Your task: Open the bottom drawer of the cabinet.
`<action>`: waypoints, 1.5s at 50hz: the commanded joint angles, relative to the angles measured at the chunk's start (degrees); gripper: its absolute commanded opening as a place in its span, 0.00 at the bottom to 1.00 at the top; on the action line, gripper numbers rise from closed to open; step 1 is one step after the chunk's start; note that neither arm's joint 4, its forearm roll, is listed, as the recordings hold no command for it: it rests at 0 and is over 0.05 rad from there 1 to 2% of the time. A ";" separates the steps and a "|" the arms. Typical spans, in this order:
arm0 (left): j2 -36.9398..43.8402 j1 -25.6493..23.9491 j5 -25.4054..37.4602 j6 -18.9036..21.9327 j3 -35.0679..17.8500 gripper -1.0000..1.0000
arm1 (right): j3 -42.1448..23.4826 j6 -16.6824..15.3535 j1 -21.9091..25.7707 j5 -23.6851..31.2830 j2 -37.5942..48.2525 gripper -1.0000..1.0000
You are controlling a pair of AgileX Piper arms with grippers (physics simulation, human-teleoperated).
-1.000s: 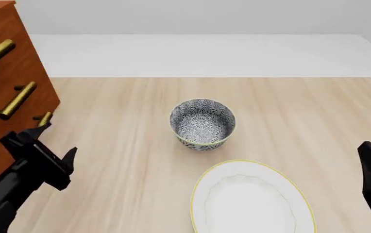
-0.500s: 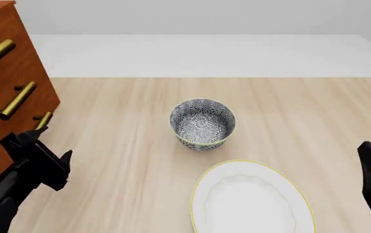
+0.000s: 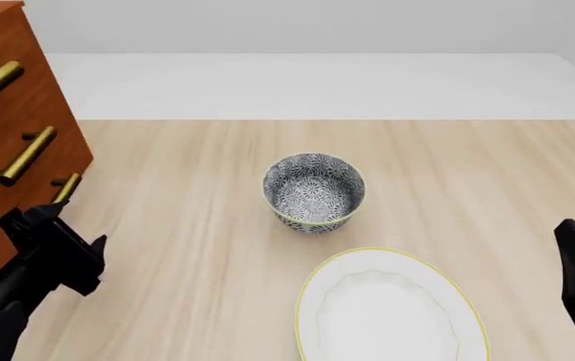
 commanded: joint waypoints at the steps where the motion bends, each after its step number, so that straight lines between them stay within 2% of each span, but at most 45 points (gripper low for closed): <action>1: 1.42 1.10 0.00 -0.51 -1.01 1.00 | -0.02 -0.02 0.00 0.06 -0.06 1.00; 75: 7.20 6.73 0.00 1.05 -5.60 1.00 | -0.01 0.01 -0.01 0.05 -0.04 1.00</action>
